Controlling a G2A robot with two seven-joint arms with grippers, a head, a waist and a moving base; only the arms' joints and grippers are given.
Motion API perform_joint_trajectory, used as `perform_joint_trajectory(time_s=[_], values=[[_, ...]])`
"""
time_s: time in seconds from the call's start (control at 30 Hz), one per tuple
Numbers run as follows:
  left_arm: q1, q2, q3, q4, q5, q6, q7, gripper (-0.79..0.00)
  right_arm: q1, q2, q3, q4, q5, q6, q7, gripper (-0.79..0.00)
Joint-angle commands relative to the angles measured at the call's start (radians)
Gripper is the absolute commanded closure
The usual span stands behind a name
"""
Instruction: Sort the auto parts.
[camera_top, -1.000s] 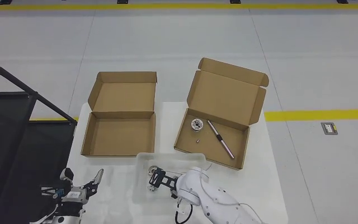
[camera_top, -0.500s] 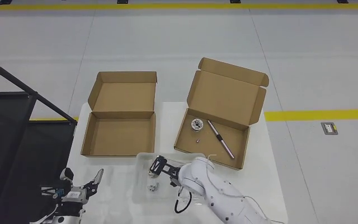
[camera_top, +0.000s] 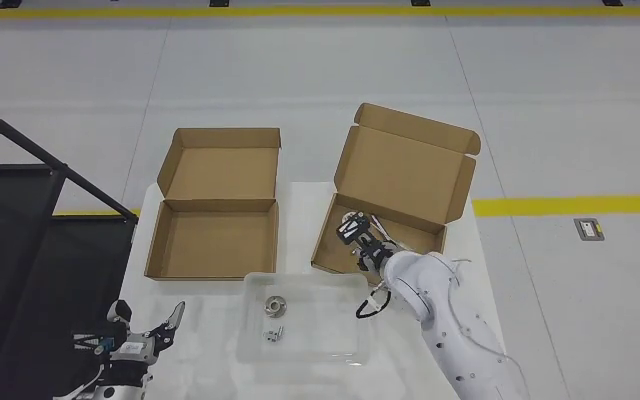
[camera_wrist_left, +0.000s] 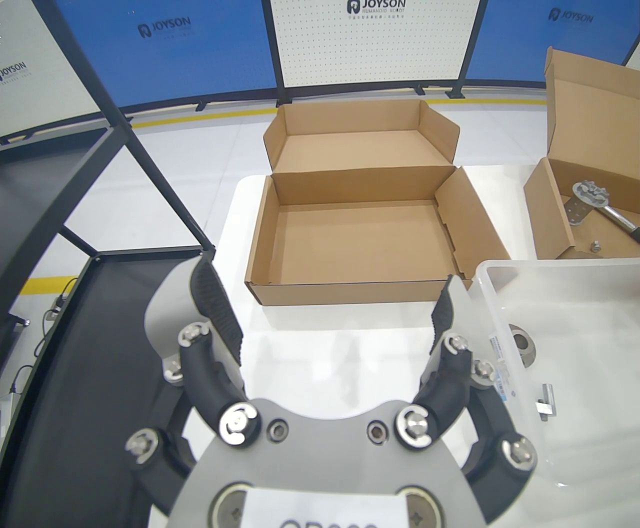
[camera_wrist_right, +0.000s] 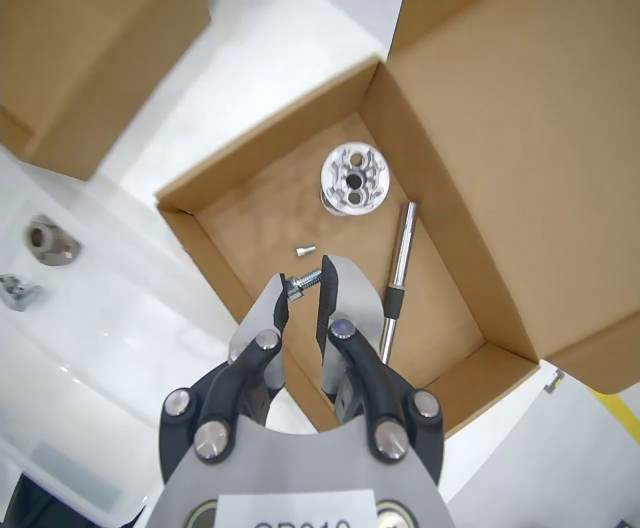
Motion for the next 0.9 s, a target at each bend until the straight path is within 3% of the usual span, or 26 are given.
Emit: perform_joint_trajectory(time_s=[0.0,0.2,0.23,0.27,0.33,0.37,0.43,0.53,0.7,0.87], values=[[0.000,0.000,0.000,0.000,0.000,0.000,0.000,-0.785,0.066,-0.012,-0.025,0.174,0.012,0.018,-0.013,0.000],[0.000,0.000,0.000,0.000,0.000,0.000,0.000,-0.785,0.179,-0.044,-0.072,0.444,0.076,0.039,-0.098,0.000],[0.000,0.000,0.000,0.000,0.000,0.000,0.000,-0.785,0.188,-0.047,-0.075,0.463,0.079,0.041,-0.108,-0.062],[0.000,0.000,0.000,0.000,0.000,0.000,0.000,-0.785,0.195,-0.048,-0.074,0.476,0.083,0.044,-0.117,-0.357],[0.000,0.000,0.000,0.000,0.000,0.000,0.000,-0.785,0.202,-0.049,-0.072,0.489,0.084,0.049,-0.133,-0.588],[0.000,0.000,0.000,0.000,0.000,0.000,0.000,-0.785,0.202,-0.048,-0.069,0.488,0.083,0.051,-0.142,-0.603],[0.000,0.000,0.000,0.000,0.000,0.000,0.000,-0.785,0.197,-0.044,-0.063,0.473,0.070,0.052,-0.143,-0.388],[0.000,0.000,0.000,0.000,0.000,0.000,0.000,-0.785,0.167,-0.035,-0.046,0.400,0.047,0.063,-0.143,-0.508],[0.000,0.000,0.000,0.000,0.000,0.000,0.000,-0.785,0.040,0.000,0.030,0.116,0.004,0.042,-0.129,-0.517],[-0.005,0.001,-0.003,-0.010,0.012,-0.029,0.010,-0.785,-0.175,0.036,0.135,-0.287,0.019,-0.049,-0.177,-0.557]])
